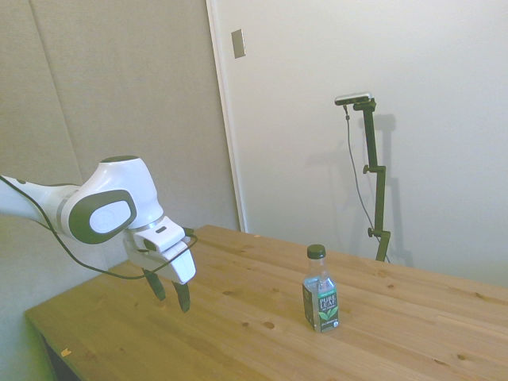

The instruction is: Knock down the bottle

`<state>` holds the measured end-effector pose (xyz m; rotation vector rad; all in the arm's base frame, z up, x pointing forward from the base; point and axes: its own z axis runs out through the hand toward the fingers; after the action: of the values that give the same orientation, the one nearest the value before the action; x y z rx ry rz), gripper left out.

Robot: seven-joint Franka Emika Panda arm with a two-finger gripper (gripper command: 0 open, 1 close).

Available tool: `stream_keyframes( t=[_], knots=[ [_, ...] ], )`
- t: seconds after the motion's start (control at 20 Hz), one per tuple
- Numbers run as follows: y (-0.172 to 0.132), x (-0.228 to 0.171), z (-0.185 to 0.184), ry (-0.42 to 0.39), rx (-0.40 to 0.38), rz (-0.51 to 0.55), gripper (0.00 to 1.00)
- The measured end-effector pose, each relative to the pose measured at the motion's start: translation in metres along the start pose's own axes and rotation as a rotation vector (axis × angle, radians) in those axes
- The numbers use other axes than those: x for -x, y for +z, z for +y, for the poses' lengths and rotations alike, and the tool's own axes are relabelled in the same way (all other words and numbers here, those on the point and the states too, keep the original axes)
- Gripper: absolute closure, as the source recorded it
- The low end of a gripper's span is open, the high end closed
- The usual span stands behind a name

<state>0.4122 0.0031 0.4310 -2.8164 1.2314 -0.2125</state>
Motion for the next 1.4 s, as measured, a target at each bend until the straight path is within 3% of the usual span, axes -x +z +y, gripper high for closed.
stream_keyframes(
  t=[0.3, 0.75, 0.8, 0.85, 1.0, 1.4],
  knots=[
    [-0.016, -0.023, 0.006, 0.04, -0.018, 0.032, 0.0],
    [-0.034, -0.161, 0.028, 0.263, -0.026, 0.092, 0.0],
    [-0.034, -0.16, 0.026, 0.26, -0.027, 0.093, 0.0],
    [-0.033, -0.158, 0.022, 0.254, -0.025, 0.091, 1.0],
    [-0.028, -0.155, 0.012, 0.294, -0.016, 0.094, 1.0],
    [-0.021, -0.209, 0.023, 0.409, 0.004, 0.118, 1.0]
  ],
)
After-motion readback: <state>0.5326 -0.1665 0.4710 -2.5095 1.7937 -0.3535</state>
